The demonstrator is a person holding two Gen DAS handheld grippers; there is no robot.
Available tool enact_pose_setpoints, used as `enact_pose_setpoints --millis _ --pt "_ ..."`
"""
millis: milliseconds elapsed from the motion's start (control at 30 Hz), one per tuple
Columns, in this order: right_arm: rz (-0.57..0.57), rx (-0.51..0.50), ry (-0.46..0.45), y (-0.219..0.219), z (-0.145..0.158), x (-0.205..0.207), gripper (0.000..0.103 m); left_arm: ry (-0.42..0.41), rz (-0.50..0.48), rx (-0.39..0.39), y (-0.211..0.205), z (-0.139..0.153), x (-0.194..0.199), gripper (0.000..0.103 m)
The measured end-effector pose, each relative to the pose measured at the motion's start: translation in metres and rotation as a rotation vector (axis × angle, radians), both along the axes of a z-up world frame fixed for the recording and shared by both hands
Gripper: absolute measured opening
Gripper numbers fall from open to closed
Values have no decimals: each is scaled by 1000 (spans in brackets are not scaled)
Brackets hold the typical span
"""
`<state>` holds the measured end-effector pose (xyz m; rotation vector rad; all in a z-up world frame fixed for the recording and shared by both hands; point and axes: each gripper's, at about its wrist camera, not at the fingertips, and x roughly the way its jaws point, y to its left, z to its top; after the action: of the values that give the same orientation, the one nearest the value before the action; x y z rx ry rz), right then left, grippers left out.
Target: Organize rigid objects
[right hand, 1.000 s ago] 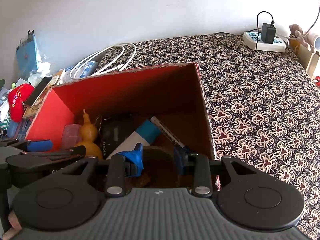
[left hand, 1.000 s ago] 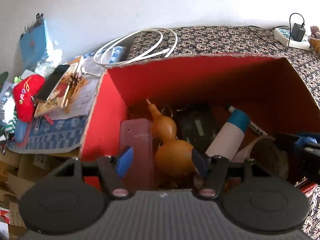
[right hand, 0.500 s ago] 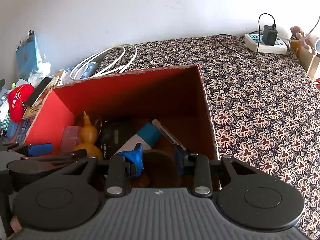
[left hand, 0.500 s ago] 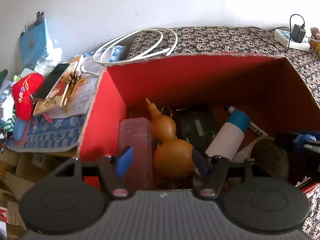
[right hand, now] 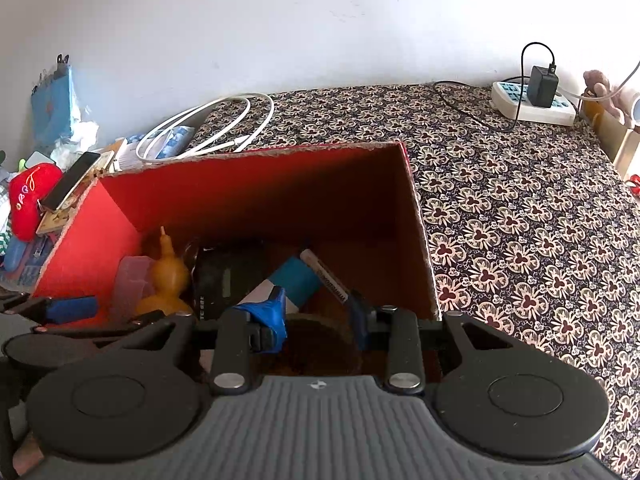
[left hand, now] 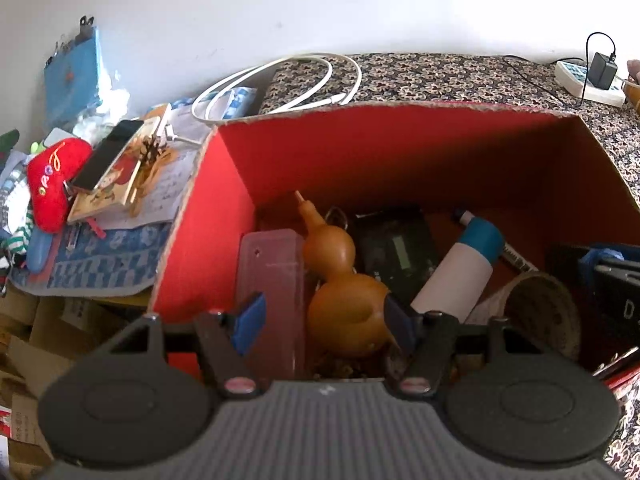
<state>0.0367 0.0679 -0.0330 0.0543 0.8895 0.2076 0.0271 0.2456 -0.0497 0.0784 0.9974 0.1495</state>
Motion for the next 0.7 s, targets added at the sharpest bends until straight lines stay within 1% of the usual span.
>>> enact_pose_setpoints --millis 700 --pt "3 -25 -4 1 -2 2 18 1 18 0 3 -8 -1 66"
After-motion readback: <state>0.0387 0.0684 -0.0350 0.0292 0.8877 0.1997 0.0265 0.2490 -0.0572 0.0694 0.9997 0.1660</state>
